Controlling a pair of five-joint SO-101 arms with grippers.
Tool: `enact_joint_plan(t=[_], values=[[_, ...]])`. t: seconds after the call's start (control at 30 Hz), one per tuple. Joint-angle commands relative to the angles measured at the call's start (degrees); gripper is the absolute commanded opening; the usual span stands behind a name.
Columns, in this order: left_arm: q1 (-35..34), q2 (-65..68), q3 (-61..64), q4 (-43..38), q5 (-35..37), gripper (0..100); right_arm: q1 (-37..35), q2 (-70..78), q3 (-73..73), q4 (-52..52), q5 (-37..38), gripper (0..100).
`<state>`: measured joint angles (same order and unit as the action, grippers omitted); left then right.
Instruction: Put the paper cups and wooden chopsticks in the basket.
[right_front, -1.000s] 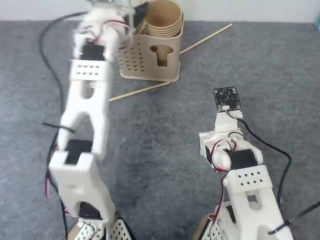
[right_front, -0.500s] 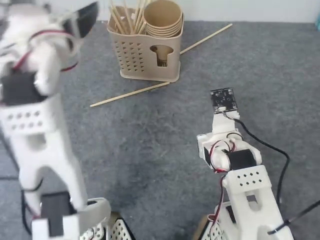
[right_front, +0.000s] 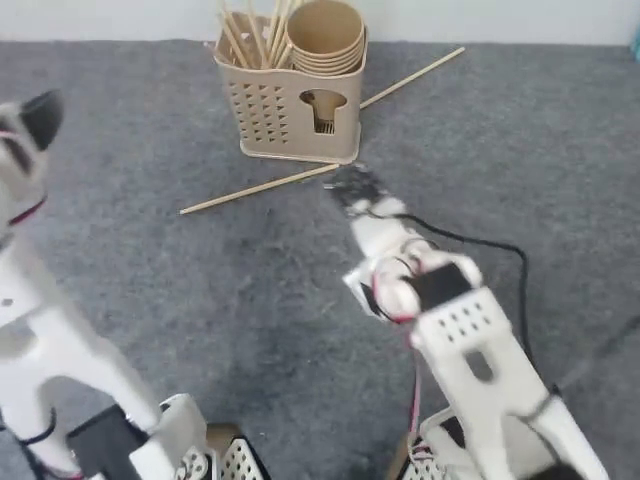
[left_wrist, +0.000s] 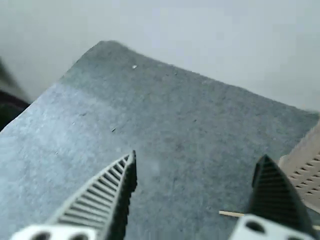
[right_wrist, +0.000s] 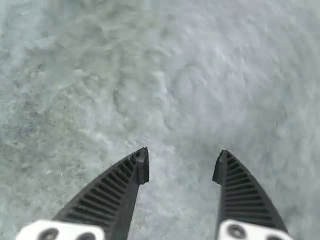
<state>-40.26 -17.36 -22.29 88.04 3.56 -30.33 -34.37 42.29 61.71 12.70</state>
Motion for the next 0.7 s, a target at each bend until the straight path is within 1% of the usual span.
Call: enact_joint_plan(t=[0.0, 0.17, 0.3, 0.47, 0.57, 0.67], values=[[-6.07, -2.29, 3.38, -2.55, 0.7, 35, -2.24, 10.15, -11.52, 0.57, 7.21, 22.7], [-12.75, -2.29, 13.93, -11.87, 0.79, 35, -4.53, 25.98, -25.23, 0.66, 17.58, 22.7], [-15.3, -2.29, 22.2, -16.88, 0.79, 35, -6.55, 37.67, -37.36, 0.48, 24.7, 22.8], [-18.2, -2.29, 31.6, -25.58, 0.7, 35, -8.75, 52.0, -53.89, 0.66, 31.56, 22.9], [-20.57, -2.29, 35.65, -29.63, 0.7, 35, -9.8, 60.44, -63.65, 2.24, 33.14, 27.7], [-23.21, -2.29, 39.34, -33.93, 0.7, 35, -10.86, 68.7, -74.99, 6.81, 33.32, 31.8]])
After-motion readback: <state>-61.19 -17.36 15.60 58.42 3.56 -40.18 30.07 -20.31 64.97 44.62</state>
